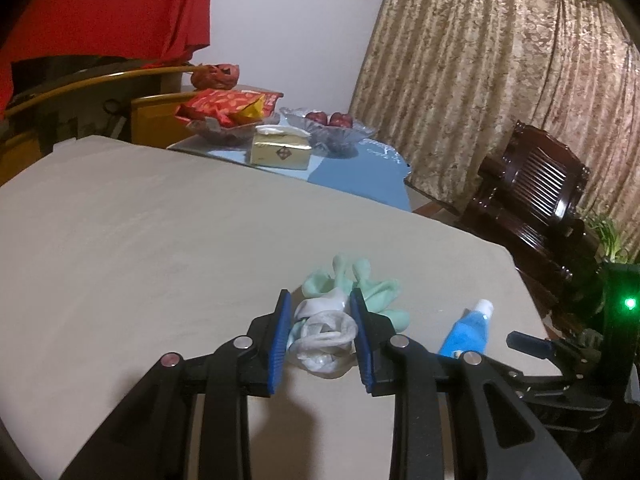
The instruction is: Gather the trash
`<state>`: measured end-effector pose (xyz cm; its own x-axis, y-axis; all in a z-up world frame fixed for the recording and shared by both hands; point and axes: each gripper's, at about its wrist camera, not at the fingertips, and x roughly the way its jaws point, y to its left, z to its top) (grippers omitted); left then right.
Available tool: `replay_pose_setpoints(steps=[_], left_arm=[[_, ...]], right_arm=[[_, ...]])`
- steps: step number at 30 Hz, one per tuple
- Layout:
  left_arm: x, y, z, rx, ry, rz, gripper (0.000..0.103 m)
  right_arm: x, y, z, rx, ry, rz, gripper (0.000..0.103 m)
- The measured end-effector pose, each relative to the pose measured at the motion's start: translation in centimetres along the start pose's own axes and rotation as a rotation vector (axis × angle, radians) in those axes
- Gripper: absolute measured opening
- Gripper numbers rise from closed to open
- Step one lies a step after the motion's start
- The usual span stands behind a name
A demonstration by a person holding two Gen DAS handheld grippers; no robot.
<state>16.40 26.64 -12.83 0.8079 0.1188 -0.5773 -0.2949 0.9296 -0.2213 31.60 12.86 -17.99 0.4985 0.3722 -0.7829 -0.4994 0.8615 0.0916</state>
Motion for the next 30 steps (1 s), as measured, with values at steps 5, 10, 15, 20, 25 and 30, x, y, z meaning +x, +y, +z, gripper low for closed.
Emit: replay_pose_setpoints(steps=[5, 10, 15, 20, 25, 30], left_arm=[[0.4, 1.0, -0.2, -0.015, 0.016, 0.01, 0.029], [0.6, 1.1, -0.4, -0.017, 0.023, 0.009, 0.029], [0.9, 1.2, -0.5, -0.019, 0.032, 0.005, 0.029], [1.1, 0.8, -0.7, -0.02, 0.042, -0.004, 0.029], [1.5, 0.4, -0.8, -0.014, 0.045, -0.008, 0.029], [1.4, 0.9, -0.4, -0.004, 0.035, 0.013, 0.029]], right_arm=[[2.2, 1.0, -0.3, 0.019, 0.037, -0.049, 0.087], [3.6, 1.3, -0.8, 0.03, 0.067, -0.099, 0.088], [3.8, 1.4, -1.0, 0.002, 0.073, -0.148, 0.089], [2.3, -1.5, -1.7, 0.051, 0.095, -0.217, 0.089], [2.1, -1.7, -1.1, 0.109, 0.08, -0.151, 0.089], [3.4, 0.4, -0.6, 0.159, 0.092, -0.148, 0.09]])
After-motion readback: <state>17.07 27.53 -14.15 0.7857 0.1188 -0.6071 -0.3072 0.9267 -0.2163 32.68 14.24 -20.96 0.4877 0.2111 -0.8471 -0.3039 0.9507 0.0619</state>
